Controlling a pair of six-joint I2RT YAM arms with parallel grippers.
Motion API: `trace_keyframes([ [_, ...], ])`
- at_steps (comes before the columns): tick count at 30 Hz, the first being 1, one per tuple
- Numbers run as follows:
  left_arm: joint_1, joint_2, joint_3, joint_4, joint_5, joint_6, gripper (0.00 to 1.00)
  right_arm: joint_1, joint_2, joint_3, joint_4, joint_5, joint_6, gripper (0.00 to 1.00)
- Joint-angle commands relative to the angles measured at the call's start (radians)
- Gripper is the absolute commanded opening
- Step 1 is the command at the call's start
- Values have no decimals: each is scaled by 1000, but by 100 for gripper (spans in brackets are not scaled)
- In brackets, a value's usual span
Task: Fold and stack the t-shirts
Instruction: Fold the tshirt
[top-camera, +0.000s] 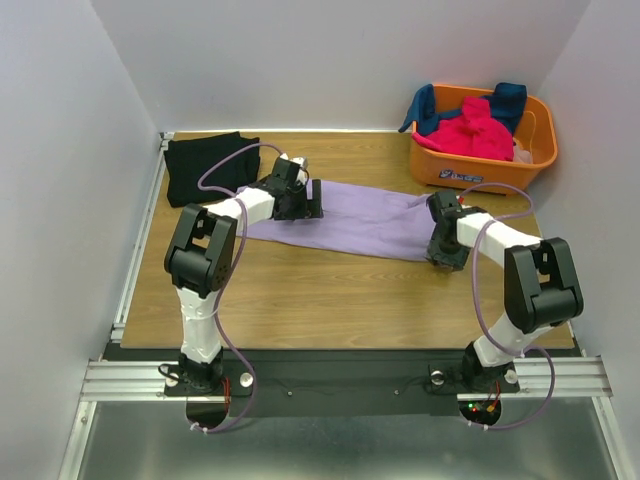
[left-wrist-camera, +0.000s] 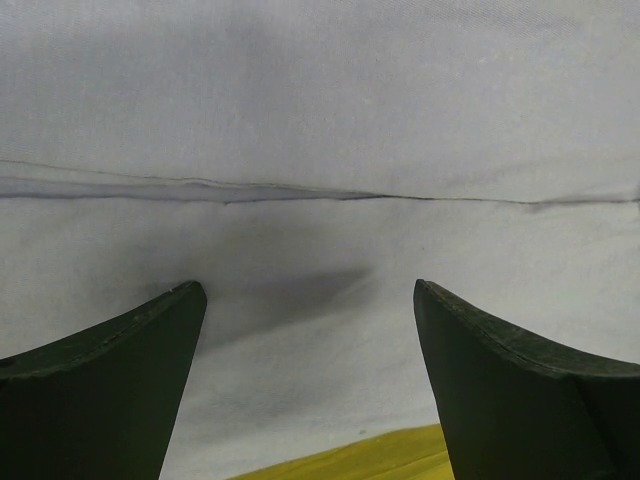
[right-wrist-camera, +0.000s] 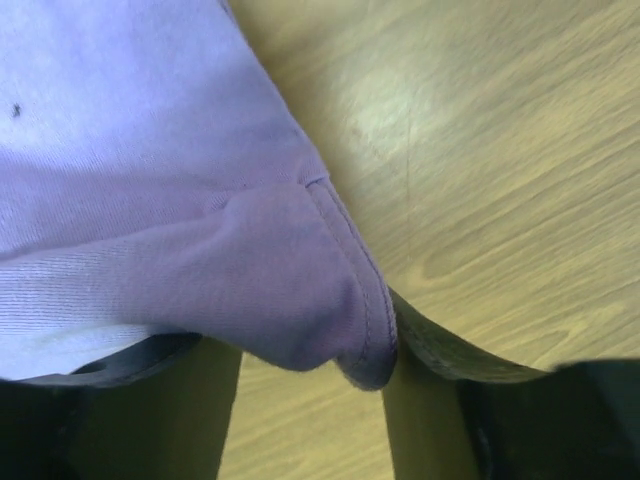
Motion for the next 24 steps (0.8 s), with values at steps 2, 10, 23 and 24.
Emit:
trace_keyframes([
  [2,0,12,-94,-29,-25,18,98,-1,48,20,65,123,6,52],
  [10,12,-3,-118,-28,-45,13,98,-16,21,-38,61,141,-5,45],
  [23,35,-8,-123,-32,-45,8,99,-122,-12,-15,67,118,-77,53],
  [24,33,-6,-121,-32,-43,7,98,-124,-7,-14,71,110,-84,53],
])
